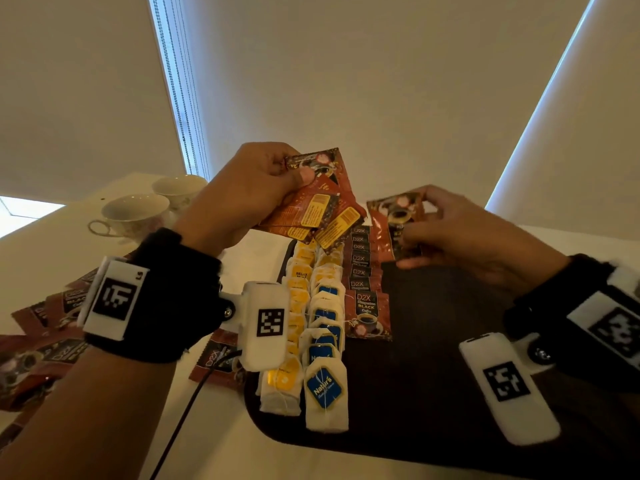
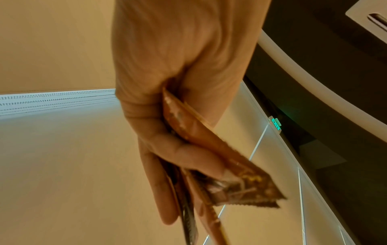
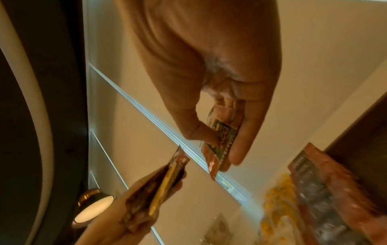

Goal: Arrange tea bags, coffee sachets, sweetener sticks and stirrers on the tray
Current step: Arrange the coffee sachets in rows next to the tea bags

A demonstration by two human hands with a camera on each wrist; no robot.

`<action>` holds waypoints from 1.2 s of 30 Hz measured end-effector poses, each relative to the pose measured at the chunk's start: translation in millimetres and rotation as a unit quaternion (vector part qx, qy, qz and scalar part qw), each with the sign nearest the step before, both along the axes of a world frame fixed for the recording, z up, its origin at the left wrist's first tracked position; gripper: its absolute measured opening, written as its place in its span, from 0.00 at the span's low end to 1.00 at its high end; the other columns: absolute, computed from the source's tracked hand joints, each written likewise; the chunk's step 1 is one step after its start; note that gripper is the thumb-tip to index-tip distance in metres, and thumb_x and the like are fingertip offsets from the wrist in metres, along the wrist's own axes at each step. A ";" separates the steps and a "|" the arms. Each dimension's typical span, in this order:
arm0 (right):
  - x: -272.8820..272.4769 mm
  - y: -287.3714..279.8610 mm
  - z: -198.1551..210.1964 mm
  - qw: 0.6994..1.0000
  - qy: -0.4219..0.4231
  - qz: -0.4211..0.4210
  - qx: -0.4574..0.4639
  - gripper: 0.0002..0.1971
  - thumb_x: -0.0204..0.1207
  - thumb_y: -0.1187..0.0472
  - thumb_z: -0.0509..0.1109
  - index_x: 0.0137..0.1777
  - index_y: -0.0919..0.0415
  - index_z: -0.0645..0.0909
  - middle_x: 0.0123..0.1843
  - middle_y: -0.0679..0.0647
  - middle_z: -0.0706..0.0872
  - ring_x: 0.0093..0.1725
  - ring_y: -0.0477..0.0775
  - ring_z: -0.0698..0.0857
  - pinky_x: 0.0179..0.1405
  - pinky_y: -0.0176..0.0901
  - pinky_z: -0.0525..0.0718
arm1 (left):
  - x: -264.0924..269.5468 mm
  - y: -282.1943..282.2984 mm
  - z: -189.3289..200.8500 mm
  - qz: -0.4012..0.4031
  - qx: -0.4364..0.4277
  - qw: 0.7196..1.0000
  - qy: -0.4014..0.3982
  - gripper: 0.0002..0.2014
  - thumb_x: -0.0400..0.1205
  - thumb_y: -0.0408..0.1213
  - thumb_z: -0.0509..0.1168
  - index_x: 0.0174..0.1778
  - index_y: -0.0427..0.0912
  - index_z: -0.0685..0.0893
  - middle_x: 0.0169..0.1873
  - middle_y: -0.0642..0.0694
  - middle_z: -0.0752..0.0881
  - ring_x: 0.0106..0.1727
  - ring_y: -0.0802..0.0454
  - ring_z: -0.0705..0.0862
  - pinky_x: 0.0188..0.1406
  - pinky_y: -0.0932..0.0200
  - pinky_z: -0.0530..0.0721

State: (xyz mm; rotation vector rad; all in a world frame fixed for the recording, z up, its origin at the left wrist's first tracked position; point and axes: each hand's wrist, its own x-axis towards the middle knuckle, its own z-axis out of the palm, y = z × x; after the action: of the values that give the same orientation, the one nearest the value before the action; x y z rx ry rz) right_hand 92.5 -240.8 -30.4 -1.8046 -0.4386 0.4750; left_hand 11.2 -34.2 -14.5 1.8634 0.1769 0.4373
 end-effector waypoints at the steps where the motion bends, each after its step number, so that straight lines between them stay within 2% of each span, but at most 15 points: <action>1: -0.5 0.5 -4.2 1.000 0.018 0.016 -0.018 0.19 0.74 0.75 0.66 0.62 0.60 0.74 0.54 0.62 0.85 0.43 0.56 0.90 0.31 0.42 0.89 | -0.3 -0.6 -0.2 0.002 0.004 1.000 0.000 0.07 0.83 0.37 0.64 0.53 0.39 0.81 0.35 0.47 0.88 0.26 0.59 0.87 0.21 0.68 0.83; 4: 1.6 -1.3 -16.2 0.995 0.074 0.035 -0.051 0.13 0.79 0.70 0.63 0.62 0.62 0.77 0.56 0.62 0.86 0.51 0.57 0.89 0.39 0.45 0.90 | -0.1 -0.8 -1.2 0.005 0.009 1.000 0.000 0.06 0.83 0.36 0.64 0.53 0.39 0.81 0.35 0.46 0.88 0.26 0.59 0.88 0.21 0.68 0.83; 7: 6.0 -5.8 -24.9 0.989 0.098 0.050 -0.096 0.09 0.80 0.65 0.63 0.58 0.60 0.80 0.56 0.60 0.87 0.53 0.55 0.88 0.42 0.44 0.90 | 0.6 1.7 -1.8 0.010 0.020 1.000 0.002 0.06 0.83 0.38 0.64 0.53 0.41 0.82 0.37 0.46 0.89 0.29 0.58 0.88 0.25 0.65 0.86; 10: 7.8 -11.1 -29.3 0.974 0.074 0.091 -0.193 0.09 0.80 0.65 0.63 0.57 0.57 0.80 0.55 0.58 0.87 0.51 0.53 0.88 0.43 0.42 0.89 | 1.9 3.8 -2.6 0.014 0.029 0.999 -0.001 0.05 0.83 0.39 0.65 0.52 0.42 0.82 0.37 0.46 0.89 0.29 0.58 0.88 0.28 0.64 0.87; 13: 3.8 -12.6 -28.2 0.941 0.033 0.153 -0.299 0.07 0.81 0.63 0.62 0.56 0.54 0.78 0.51 0.56 0.87 0.41 0.48 0.88 0.34 0.36 0.86 | 2.2 4.5 -3.0 0.016 0.033 0.999 -0.001 0.06 0.83 0.39 0.65 0.52 0.42 0.82 0.36 0.47 0.88 0.28 0.59 0.88 0.28 0.64 0.86; 15: 2.6 -11.8 -27.3 0.927 -0.007 0.170 -0.333 0.06 0.80 0.63 0.65 0.53 0.51 0.77 0.51 0.53 0.86 0.42 0.48 0.87 0.34 0.37 0.84 | 2.3 4.5 -3.1 0.015 0.035 0.999 -0.002 0.05 0.83 0.39 0.65 0.51 0.43 0.82 0.36 0.47 0.88 0.28 0.59 0.88 0.29 0.63 0.86; 17: 2.2 -8.9 -26.5 0.918 -0.043 0.182 -0.349 0.10 0.78 0.65 0.67 0.54 0.50 0.78 0.55 0.53 0.85 0.50 0.53 0.87 0.46 0.45 0.87 | 2.2 4.8 -3.0 0.017 0.041 0.999 -0.001 0.06 0.83 0.39 0.65 0.52 0.43 0.82 0.37 0.47 0.88 0.28 0.59 0.88 0.29 0.64 0.86; 19: 0.4 -4.6 -24.9 0.911 -0.067 0.205 -0.353 0.15 0.77 0.66 0.68 0.60 0.50 0.79 0.60 0.52 0.83 0.56 0.55 0.85 0.56 0.51 0.86 | 1.7 4.6 -2.8 0.018 0.046 0.999 0.003 0.05 0.83 0.40 0.65 0.51 0.44 0.82 0.37 0.47 0.89 0.29 0.58 0.88 0.30 0.64 0.87; 23: -3.6 6.0 -21.9 0.887 -0.124 0.247 -0.370 0.22 0.75 0.70 0.69 0.65 0.47 0.77 0.66 0.51 0.77 0.58 0.54 0.83 0.55 0.49 0.87 | 0.4 3.6 -2.0 0.016 0.047 0.999 0.008 0.04 0.83 0.39 0.65 0.49 0.45 0.81 0.39 0.46 0.88 0.35 0.54 0.88 0.35 0.59 0.87; 25: -2.5 9.5 -20.8 0.882 -0.130 0.258 -0.371 0.26 0.72 0.73 0.70 0.65 0.46 0.77 0.62 0.54 0.80 0.49 0.52 0.85 0.48 0.45 0.88 | 0.7 3.4 -2.3 0.018 0.051 0.998 0.010 0.06 0.83 0.39 0.64 0.52 0.43 0.81 0.40 0.45 0.88 0.37 0.52 0.88 0.38 0.56 0.87; 27: 0.4 12.7 -17.1 0.875 -0.130 0.270 -0.381 0.24 0.70 0.71 0.74 0.61 0.47 0.77 0.50 0.56 0.85 0.37 0.48 0.82 0.37 0.38 0.84 | 1.0 3.0 -2.1 0.016 0.054 0.998 0.011 0.06 0.83 0.39 0.64 0.53 0.42 0.81 0.40 0.45 0.88 0.38 0.51 0.88 0.39 0.55 0.86; 30: 5.1 18.6 -13.7 0.861 -0.130 0.266 -0.413 0.17 0.66 0.68 0.78 0.50 0.53 0.78 0.38 0.50 0.84 0.38 0.50 0.83 0.38 0.39 0.82 | 1.1 2.9 -1.6 0.014 0.062 0.998 0.011 0.07 0.83 0.40 0.64 0.53 0.42 0.81 0.41 0.44 0.88 0.38 0.51 0.88 0.40 0.54 0.87; 34: 6.0 26.2 -20.6 0.838 -0.187 0.261 -0.440 0.13 0.65 0.61 0.80 0.42 0.53 0.77 0.37 0.47 0.82 0.39 0.48 0.81 0.43 0.43 0.81 | -0.4 3.2 -1.7 0.010 0.054 0.998 0.011 0.03 0.83 0.39 0.65 0.48 0.43 0.82 0.42 0.43 0.88 0.39 0.49 0.88 0.45 0.48 0.86; 36: 3.7 28.1 -25.6 0.833 -0.217 0.254 -0.440 0.14 0.65 0.59 0.80 0.44 0.53 0.77 0.37 0.45 0.79 0.39 0.45 0.79 0.43 0.40 0.80 | -0.7 2.7 -1.8 0.010 0.055 0.998 0.012 0.03 0.83 0.39 0.65 0.48 0.44 0.82 0.43 0.42 0.88 0.41 0.48 0.88 0.47 0.46 0.87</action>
State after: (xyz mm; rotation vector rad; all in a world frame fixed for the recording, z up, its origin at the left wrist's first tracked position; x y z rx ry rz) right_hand 96.2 -212.8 -56.0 -2.7183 -1.1817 0.7019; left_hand 10.5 -31.6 -16.3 1.9770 0.1914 0.4457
